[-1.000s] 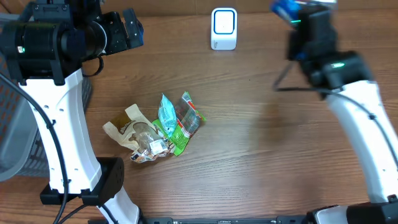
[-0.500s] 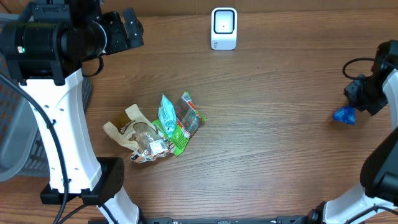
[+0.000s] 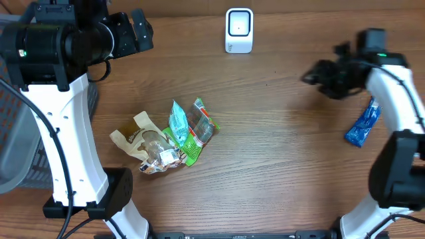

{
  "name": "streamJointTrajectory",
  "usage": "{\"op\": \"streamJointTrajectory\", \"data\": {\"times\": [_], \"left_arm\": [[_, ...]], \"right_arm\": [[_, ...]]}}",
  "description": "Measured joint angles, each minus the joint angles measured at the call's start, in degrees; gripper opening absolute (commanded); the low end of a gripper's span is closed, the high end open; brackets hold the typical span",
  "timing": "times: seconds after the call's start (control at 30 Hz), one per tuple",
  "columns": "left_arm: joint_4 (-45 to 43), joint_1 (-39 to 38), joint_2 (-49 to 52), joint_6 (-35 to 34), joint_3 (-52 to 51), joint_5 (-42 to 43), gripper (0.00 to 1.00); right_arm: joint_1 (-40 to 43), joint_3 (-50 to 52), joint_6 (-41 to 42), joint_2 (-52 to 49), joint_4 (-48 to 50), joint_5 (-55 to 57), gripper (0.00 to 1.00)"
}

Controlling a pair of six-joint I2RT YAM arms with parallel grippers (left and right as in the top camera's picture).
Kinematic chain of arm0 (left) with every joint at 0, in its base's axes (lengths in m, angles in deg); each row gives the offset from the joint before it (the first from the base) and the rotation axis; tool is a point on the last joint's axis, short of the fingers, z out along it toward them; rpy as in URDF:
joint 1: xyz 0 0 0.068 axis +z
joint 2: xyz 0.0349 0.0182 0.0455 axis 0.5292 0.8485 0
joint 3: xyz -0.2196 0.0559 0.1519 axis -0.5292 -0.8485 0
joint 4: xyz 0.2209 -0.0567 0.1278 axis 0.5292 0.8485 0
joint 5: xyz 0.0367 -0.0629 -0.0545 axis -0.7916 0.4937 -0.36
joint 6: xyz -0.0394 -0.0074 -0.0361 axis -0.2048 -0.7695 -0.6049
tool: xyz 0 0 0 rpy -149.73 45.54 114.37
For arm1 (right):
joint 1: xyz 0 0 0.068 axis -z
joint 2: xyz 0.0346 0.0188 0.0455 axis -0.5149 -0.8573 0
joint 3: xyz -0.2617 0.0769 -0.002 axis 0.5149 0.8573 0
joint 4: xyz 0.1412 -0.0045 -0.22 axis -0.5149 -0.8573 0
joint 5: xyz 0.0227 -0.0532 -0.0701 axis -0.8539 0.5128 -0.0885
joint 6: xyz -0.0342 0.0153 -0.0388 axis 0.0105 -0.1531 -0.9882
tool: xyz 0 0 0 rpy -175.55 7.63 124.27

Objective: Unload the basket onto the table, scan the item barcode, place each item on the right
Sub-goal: 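Move the blue wrapper to the right table edge and release it, then reach the right gripper to the green snack packet in the pile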

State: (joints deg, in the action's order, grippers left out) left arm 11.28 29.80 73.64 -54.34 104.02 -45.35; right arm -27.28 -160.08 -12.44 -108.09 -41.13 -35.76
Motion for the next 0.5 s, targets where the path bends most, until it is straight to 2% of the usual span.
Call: {"op": "streamJointTrajectory", "data": {"times": [0.13,0.23,0.37,0.5], "left_arm": [[0.0,0.0,0.0,0.0,0.0,0.0,1.0],[0.0,0.0,0.0,0.0,0.0,0.0,1.0],[0.0,0.0,0.0,0.0,0.0,0.0,1.0],[0.0,0.0,0.0,0.0,0.0,0.0,1.0]], "right_arm": [[-16.7,0.0,0.9,-0.2,10.4,-1.9,0.81],[-24.5,0.0,1.2,-2.3,14.8,-1.0,0.8],[-30.3,0.0,1.0,-9.1,18.7,0.5,0.69],[-32.9,0.0,-1.1,-13.6,17.1,1.2,0.66]]}}
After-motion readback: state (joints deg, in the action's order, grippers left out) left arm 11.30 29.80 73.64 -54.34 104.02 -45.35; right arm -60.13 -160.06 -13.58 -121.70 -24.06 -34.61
